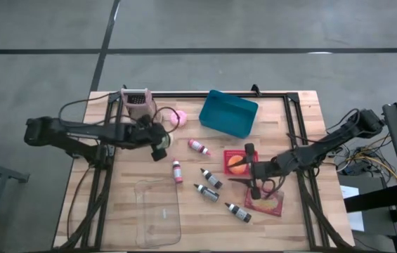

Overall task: Pick & Place Food Item
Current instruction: Put the green donut into the red basket

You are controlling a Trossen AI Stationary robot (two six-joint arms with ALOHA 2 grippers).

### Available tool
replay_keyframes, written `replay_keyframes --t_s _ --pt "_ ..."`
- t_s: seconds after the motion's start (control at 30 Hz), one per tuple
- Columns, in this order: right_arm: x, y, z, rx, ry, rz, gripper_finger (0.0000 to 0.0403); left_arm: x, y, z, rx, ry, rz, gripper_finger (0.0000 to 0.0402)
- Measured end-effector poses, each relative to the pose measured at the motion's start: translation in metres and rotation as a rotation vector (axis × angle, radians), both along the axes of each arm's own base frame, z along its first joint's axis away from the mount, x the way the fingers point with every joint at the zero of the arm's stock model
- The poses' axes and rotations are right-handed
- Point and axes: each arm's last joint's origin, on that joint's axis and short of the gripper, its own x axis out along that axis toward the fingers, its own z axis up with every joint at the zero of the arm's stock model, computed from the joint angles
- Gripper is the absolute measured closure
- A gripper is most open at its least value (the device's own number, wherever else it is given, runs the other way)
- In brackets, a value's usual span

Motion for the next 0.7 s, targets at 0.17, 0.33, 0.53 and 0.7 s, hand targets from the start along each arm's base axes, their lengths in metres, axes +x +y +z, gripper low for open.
replay_keyframes --t_s 0.17,0.33,0.53,0.7 --pt "0.006 -0.006 -0.009 0.027 -0.061 -0.034 0.0216 0.011 0.0 0.017 0.066 -0.188 -0.042 0.0396" --pt "0.015 -0.014 -0.017 0.042 -0.124 -0.073 0.0211 0.023 -0.003 0.018 0.147 -0.412 -0.102 0.0396" --pt "0.029 -0.025 -0.026 0.063 -0.17 -0.13 0.0196 0.023 -0.005 0.002 0.26 -0.72 -0.096 0.0397" --pt "0.04 -0.039 -0.034 0.095 -0.224 -0.188 0.018 0.016 -0.007 -0.015 0.273 -0.888 -0.084 0.0397"
